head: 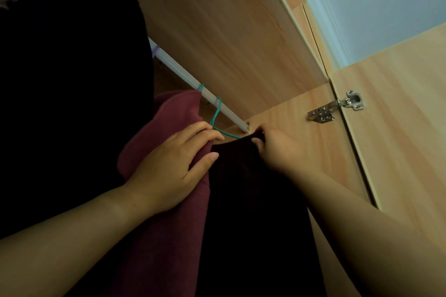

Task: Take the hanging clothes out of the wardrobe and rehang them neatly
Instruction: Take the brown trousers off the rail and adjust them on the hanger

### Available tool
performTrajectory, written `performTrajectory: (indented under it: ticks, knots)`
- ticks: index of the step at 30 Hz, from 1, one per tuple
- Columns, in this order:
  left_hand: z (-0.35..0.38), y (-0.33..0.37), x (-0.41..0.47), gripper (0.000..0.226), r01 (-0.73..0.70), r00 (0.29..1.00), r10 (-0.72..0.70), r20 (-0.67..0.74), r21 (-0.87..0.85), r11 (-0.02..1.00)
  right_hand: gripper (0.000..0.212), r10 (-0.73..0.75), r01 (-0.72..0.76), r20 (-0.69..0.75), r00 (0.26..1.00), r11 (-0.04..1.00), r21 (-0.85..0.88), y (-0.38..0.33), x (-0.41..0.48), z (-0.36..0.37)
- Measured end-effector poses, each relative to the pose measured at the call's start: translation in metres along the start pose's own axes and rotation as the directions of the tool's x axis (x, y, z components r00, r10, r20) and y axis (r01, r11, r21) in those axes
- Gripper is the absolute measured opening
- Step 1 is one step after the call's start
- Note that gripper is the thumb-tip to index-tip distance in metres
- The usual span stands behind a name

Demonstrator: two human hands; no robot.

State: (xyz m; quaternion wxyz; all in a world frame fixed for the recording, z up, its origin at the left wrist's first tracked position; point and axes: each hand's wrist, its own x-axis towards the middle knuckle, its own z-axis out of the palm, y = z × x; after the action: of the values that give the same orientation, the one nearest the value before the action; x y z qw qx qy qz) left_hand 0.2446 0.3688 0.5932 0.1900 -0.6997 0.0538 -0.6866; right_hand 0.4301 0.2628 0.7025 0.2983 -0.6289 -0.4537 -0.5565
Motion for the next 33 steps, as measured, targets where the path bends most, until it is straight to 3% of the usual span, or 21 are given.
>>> performTrajectory:
  ticks: [8,17,24,33]
  knots:
    - [0.001,0.002,0.002,0.043,0.021,0.999,-0.022,0.024,0.047,0.999,0.026,0.027,-0.018,-0.054,0.998,0.985,0.171,0.005,0.002,-0.008]
    - [0.001,0.001,-0.001,0.042,0.031,0.999,-0.033,0.020,0.099,0.995,0.020,0.095,-0.088,-0.024,0.995,0.977,0.192,0.009,0.009,-0.009]
    - [0.001,0.000,-0.001,0.041,0.032,0.999,-0.037,0.037,0.116,0.993,0.034,-0.087,0.088,-0.011,0.996,0.972,0.219,0.022,0.006,-0.003]
    - [-0.001,0.003,0.000,0.040,0.032,0.998,-0.038,0.042,0.132,0.991,0.012,-0.051,0.064,-0.092,0.994,0.987,0.147,0.024,0.013,-0.001]
